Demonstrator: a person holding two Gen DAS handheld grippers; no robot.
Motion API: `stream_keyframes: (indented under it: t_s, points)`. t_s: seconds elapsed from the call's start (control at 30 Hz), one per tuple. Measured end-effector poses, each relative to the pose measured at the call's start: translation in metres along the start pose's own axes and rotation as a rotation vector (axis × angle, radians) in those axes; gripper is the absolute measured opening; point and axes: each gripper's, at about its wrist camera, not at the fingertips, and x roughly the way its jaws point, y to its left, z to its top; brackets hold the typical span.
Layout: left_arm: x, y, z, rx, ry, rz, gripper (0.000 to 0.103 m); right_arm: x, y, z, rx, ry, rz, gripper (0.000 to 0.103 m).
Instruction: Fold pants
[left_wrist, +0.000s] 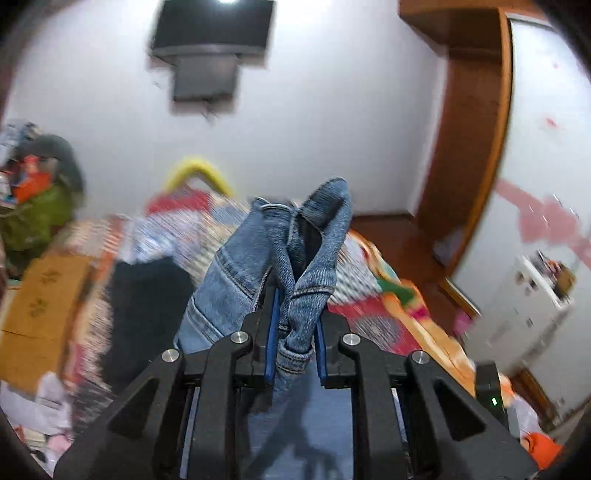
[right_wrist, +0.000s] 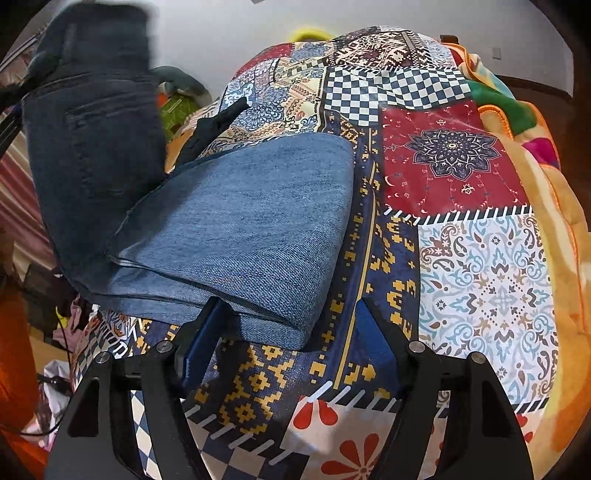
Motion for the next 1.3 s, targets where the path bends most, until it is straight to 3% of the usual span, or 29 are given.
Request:
stream_keyframes:
  t_s: [0.17, 0.23, 0.33, 0.47, 0.5, 0.53, 0.6, 0.73, 0.83, 1.03, 1.1, 1.3]
  points:
    - [0.055, -0.03, -0.042, 0.013, 0.215, -0.139, 0.016, -0.001, -0.001, 0.002, -0.002, 0.002, 0.009, 0.069]
    - [0.068, -0.037, -0.059, 0.038, 0.283, -0.154, 0.016, -0.001, -0.001, 0.002, -0.001, 0.0, 0.01, 0.069]
    - [0.078, -0.041, -0.074, 0.064, 0.345, -0.152, 0.016, -0.001, -0.001, 0.001, 0.004, 0.0, 0.012, 0.069]
    - [0.078, -0.043, -0.077, 0.074, 0.363, -0.147, 0.023, -0.004, 0.001, -0.001, 0.006, 0.001, 0.009, 0.069]
    - [0.078, -0.042, -0.075, 0.07, 0.371, -0.144, 0.034, -0.005, 0.001, -0.001, 0.006, -0.001, 0.006, 0.069]
    - [0.08, -0.041, -0.075, 0.056, 0.393, -0.134, 0.055, -0.006, 0.002, -0.001, 0.007, -0.007, 0.001, 0.069]
    - [0.081, -0.034, -0.076, 0.019, 0.393, -0.127, 0.077, -0.009, 0.003, -0.001, 0.008, -0.012, -0.006, 0.069]
    - [0.068, -0.016, -0.071, -0.056, 0.362, -0.158, 0.079, -0.016, 0.008, -0.002, 0.002, -0.023, -0.012, 0.069]
    - [0.055, -0.003, -0.058, -0.055, 0.312, -0.111, 0.082, -0.021, 0.014, -0.004, -0.012, -0.026, -0.011, 0.069]
    - [0.048, 0.051, -0.024, -0.008, 0.207, 0.1, 0.098, -0.027, 0.025, -0.006, -0.027, -0.04, -0.002, 0.069]
    - [0.061, 0.076, -0.015, 0.0, 0.223, 0.158, 0.098, -0.026, 0.029, -0.005, -0.03, -0.034, 0.005, 0.069]
    - [0.133, 0.145, -0.014, 0.013, 0.387, 0.29, 0.098, -0.014, 0.039, -0.004, -0.04, -0.002, 0.02, 0.072]
